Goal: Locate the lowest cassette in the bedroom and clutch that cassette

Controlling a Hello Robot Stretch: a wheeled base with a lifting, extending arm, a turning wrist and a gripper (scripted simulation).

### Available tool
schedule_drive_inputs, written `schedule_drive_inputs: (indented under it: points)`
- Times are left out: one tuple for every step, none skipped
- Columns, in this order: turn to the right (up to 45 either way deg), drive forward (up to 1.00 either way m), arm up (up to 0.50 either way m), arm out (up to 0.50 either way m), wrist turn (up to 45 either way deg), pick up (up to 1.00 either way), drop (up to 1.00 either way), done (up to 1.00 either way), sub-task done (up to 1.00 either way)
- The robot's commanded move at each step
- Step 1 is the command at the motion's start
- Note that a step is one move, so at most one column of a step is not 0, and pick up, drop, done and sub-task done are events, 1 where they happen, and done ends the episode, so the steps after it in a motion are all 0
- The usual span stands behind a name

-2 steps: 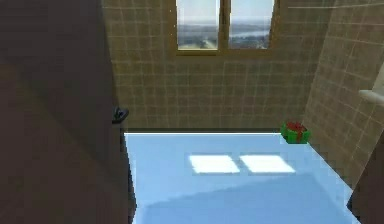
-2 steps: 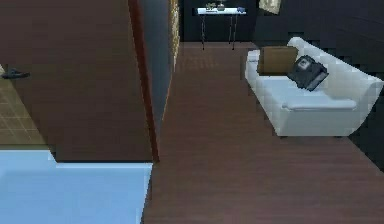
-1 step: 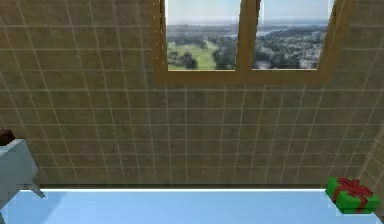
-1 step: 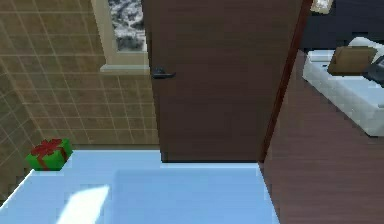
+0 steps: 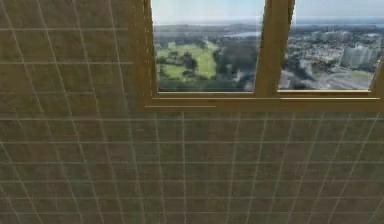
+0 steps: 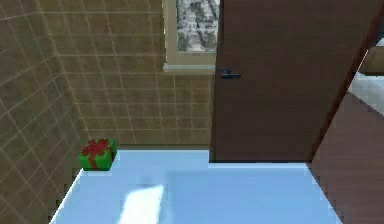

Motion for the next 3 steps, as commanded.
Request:
schedule_drive_inputs:
  points:
    - [-45.0, 0.00, 0.00, 0.00, 0.0, 0.00, 0.00, 0.00, 0.00]
    - [-18.0, 0.00, 0.00, 0.00, 0.0, 0.00, 0.00, 0.00, 0.00]
    - [0.0, 0.70, 0.00, 0.00, 0.0, 0.00, 0.00, 0.00, 0.00]
